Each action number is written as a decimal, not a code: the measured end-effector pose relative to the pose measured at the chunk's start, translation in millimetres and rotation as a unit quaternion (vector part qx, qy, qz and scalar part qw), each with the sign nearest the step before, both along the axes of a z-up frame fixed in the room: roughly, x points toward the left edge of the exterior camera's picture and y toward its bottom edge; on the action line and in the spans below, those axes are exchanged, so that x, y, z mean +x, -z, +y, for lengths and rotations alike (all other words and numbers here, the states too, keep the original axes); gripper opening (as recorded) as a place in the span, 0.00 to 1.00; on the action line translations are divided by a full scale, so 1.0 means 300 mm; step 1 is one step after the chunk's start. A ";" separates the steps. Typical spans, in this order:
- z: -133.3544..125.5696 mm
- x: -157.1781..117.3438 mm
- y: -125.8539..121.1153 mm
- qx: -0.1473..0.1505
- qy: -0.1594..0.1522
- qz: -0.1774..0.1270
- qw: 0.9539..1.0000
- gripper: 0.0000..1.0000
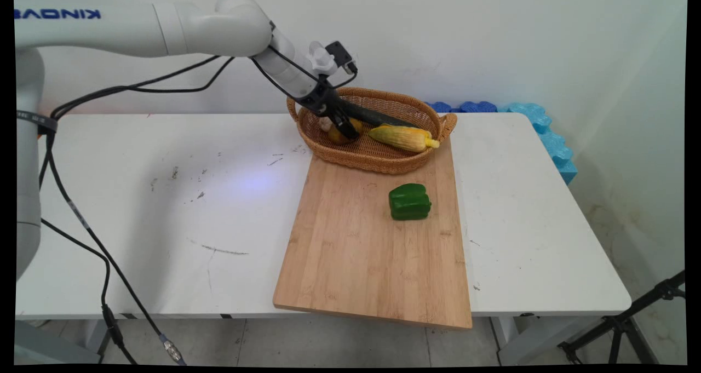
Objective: Pick up the potato from the vegetable basket, then place the picked object on the cutting board
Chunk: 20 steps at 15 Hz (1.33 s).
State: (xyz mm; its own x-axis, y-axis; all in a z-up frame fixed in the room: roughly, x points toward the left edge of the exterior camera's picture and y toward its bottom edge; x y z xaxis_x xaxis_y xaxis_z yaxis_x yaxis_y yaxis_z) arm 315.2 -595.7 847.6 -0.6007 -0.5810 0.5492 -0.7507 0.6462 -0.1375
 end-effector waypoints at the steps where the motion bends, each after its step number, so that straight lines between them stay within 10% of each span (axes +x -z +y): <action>1: -0.004 -0.002 0.008 0.001 -0.002 0.001 1.000 1.00; 7: -0.032 -0.021 0.068 0.005 -0.016 0.005 1.000 1.00; 8: -0.034 -0.022 0.075 0.005 -0.017 0.005 1.000 0.00; 20: -0.015 -0.033 0.046 -0.004 -0.010 0.007 1.000 0.00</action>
State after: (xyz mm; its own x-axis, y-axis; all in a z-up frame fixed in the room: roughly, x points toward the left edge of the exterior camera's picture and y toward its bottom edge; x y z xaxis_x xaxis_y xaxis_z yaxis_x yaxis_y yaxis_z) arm 305.2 -600.2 833.7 -0.5813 -0.5881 0.5623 -0.7649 0.6307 -0.1310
